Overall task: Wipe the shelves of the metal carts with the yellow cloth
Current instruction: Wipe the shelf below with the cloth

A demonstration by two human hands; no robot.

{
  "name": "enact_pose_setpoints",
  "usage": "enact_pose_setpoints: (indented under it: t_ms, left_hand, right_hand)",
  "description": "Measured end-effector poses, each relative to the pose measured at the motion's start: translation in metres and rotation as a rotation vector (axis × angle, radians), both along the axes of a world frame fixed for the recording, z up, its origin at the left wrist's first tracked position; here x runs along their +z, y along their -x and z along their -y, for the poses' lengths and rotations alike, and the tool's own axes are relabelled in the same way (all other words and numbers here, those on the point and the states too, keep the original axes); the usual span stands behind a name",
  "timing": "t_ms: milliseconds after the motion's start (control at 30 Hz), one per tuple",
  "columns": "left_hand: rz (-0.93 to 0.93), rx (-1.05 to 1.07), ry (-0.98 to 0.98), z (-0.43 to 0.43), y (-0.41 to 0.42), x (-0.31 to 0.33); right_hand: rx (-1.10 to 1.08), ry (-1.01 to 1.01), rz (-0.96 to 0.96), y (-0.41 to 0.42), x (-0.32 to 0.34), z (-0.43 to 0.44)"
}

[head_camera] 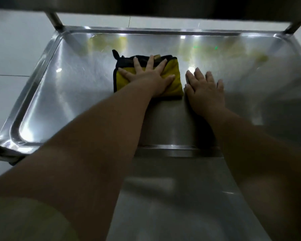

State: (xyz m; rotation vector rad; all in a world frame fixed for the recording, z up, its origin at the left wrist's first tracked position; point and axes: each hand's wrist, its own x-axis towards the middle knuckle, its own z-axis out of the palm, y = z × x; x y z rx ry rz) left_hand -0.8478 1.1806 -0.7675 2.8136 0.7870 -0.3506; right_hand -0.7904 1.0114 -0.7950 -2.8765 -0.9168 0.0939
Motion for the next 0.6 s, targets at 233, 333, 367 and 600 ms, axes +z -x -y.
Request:
enact_pose_setpoints:
  t_ms: [233, 333, 367, 600]
  left_hand:
    - [0.09, -0.029, -0.048, 0.022, 0.057, -0.006]
    - [0.066, -0.048, -0.053, 0.07, 0.11, -0.006]
    - [0.052, -0.066, -0.054, 0.085, 0.124, -0.006]
    - [0.306, 0.103, 0.104, 0.065, 0.125, 0.019]
  right_hand:
    - [-0.001, -0.05, -0.024, -0.003, 0.002, 0.001]
    - [-0.004, -0.049, -0.052, -0.004, 0.006, 0.0]
    - [0.0, -0.044, -0.058, -0.003, 0.006, -0.001]
    - [-0.012, -0.194, -0.111, 0.051, 0.044, -0.012]
